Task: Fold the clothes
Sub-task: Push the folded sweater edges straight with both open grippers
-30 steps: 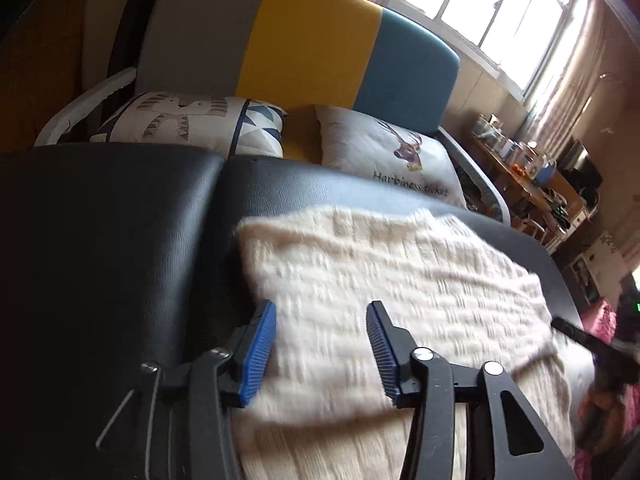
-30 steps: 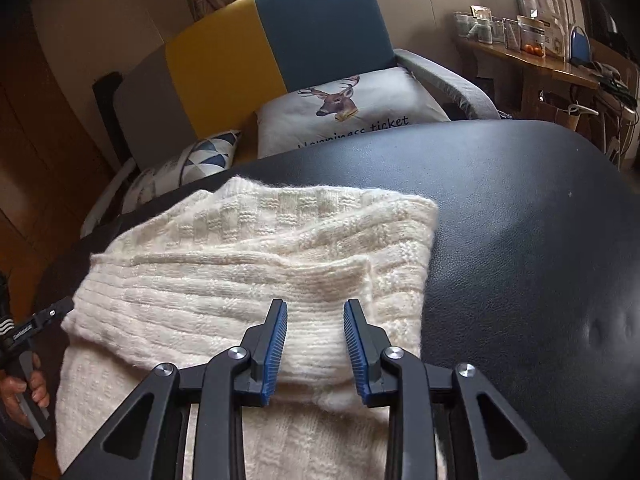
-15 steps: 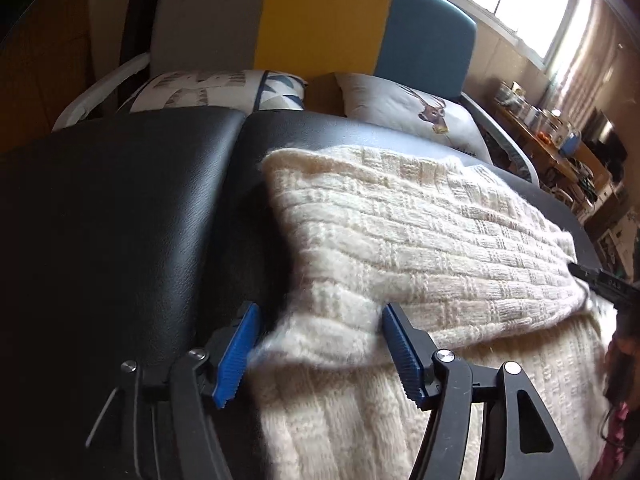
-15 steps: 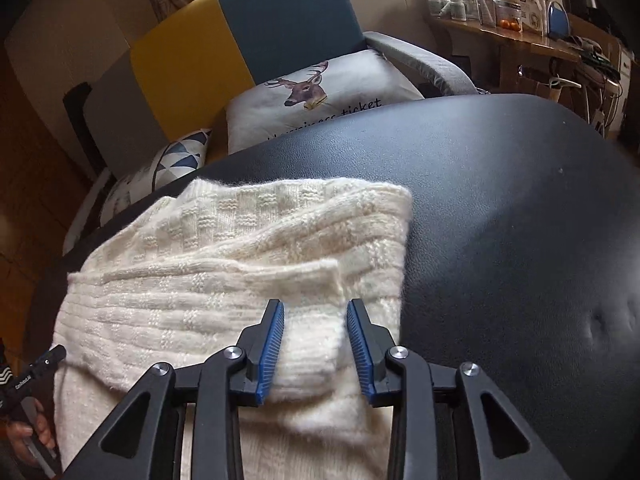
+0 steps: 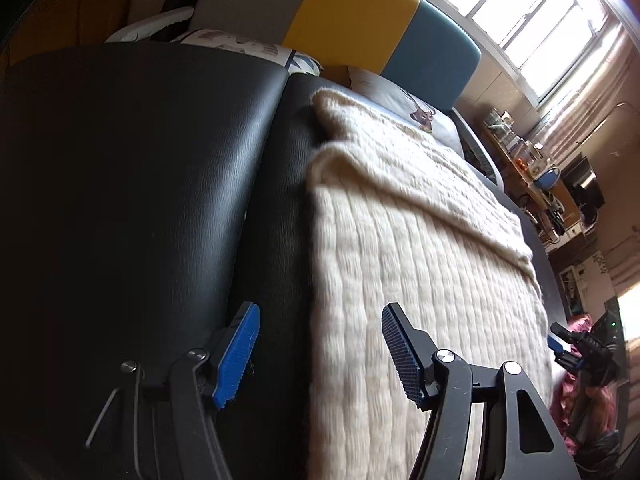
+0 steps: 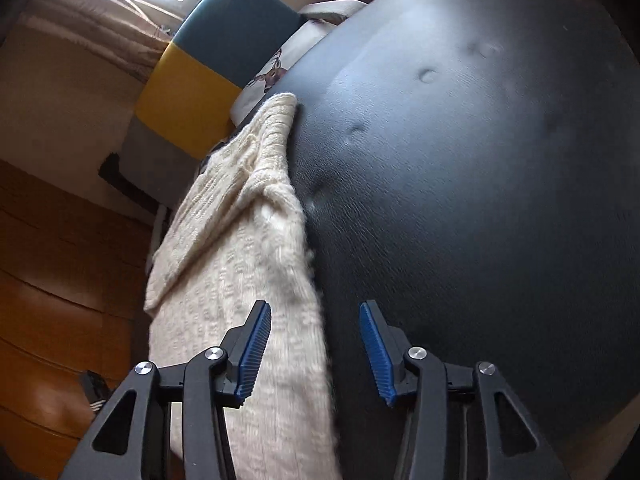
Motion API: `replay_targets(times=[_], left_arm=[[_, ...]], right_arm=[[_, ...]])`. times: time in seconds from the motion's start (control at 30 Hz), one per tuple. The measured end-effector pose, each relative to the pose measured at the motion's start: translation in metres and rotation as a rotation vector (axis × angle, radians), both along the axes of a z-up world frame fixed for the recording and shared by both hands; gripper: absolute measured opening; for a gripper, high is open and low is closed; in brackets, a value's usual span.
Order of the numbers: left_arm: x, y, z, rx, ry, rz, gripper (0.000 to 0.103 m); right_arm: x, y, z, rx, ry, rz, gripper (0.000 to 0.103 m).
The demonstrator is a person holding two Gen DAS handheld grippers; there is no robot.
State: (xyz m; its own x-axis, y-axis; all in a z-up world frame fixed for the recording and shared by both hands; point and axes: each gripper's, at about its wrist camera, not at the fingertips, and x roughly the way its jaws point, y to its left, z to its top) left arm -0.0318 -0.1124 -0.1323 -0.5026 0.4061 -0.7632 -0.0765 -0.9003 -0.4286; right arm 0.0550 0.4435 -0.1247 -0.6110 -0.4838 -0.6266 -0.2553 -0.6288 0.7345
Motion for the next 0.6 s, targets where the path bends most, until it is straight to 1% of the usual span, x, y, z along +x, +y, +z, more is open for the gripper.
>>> replay_targets(times=[0.07, 0.13, 0.2, 0.27, 0.33, 0.37, 0.43, 0.5, 0.6], left_arm=[[0.013, 0.002, -0.002, 0.028, -0.009, -0.018, 0.065], [0.025, 0.004, -0.002, 0.069, -0.002, -0.036, 0.071], [0.035, 0.007, -0.001, 0.098, -0.001, -0.067, 0.074], [0.045, 0.009, -0.001, 0.107, 0.007, -0.091, 0.076], [0.053, 0.012, -0.001, 0.102, 0.018, -0.117, 0.079], [0.057, 0.013, -0.001, 0.095, 0.025, -0.128, 0.079], [0.064, 0.015, 0.0, 0.082, 0.039, -0.15, 0.083], [0.067, 0.018, 0.0, 0.07, 0.045, -0.169, 0.086], [0.068, 0.019, -0.001, 0.066, 0.04, -0.159, 0.086]], right_arm=[[0.015, 0.003, -0.006, -0.089, 0.005, 0.03, 0.047], [0.026, 0.002, -0.01, -0.15, -0.006, 0.082, 0.047], [0.033, -0.004, -0.014, -0.21, -0.021, 0.155, 0.047], [0.034, -0.017, -0.018, -0.244, -0.025, 0.214, 0.047], [0.03, -0.027, -0.02, -0.263, -0.013, 0.237, 0.047], [0.028, -0.031, -0.02, -0.263, -0.004, 0.243, 0.047], [0.02, -0.04, -0.019, -0.249, 0.015, 0.253, 0.047], [0.016, -0.05, -0.014, -0.202, 0.025, 0.273, 0.047], [0.01, -0.063, -0.006, -0.123, 0.032, 0.302, 0.047]])
